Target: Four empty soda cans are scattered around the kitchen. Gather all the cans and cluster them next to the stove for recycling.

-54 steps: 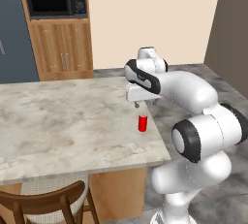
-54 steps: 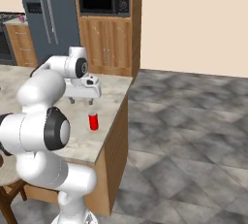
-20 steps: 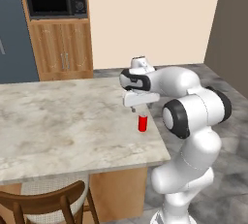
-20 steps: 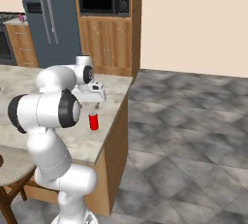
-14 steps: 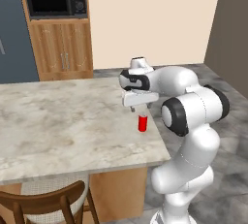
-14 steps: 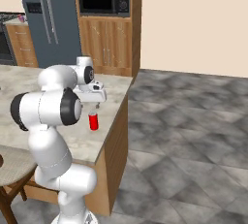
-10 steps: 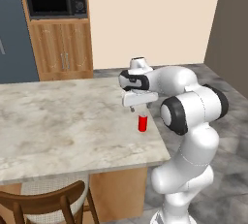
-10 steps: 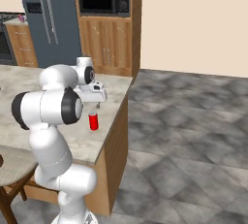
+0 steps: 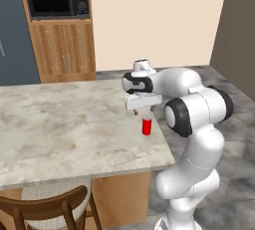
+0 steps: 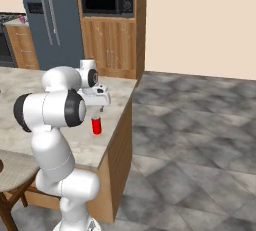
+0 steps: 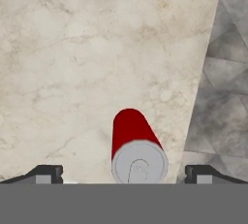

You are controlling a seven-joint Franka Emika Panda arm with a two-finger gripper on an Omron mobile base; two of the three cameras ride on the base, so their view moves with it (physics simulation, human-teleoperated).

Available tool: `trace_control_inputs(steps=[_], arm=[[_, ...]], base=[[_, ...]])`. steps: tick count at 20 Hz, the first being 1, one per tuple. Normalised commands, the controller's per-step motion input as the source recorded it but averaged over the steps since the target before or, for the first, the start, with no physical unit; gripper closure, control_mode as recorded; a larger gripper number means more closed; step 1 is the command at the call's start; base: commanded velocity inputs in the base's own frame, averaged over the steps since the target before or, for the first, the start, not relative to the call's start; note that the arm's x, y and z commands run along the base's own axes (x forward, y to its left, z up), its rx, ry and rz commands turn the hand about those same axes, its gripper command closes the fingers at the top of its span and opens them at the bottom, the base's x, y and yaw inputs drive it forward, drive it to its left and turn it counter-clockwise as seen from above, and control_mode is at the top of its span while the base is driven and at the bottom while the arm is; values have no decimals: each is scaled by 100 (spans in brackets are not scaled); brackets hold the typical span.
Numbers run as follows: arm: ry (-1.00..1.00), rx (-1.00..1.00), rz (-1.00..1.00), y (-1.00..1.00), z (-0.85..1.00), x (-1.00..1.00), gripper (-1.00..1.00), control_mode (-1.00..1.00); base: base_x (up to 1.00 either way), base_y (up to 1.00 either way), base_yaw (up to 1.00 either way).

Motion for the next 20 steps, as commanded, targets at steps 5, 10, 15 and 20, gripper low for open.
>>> trace_control_inputs(steps=[5, 10, 15, 20], arm=[[0, 0, 0, -2, -8, 0, -100, -100], [0, 0, 1, -5, -8, 0, -100, -100], [0, 0, 1, -4, -8, 0, -100, -100], [0, 0, 0, -2, -5, 0, -100, -100]], base=[[0, 0, 0], [0, 0, 0], [0, 0, 0], [0, 0, 0]])
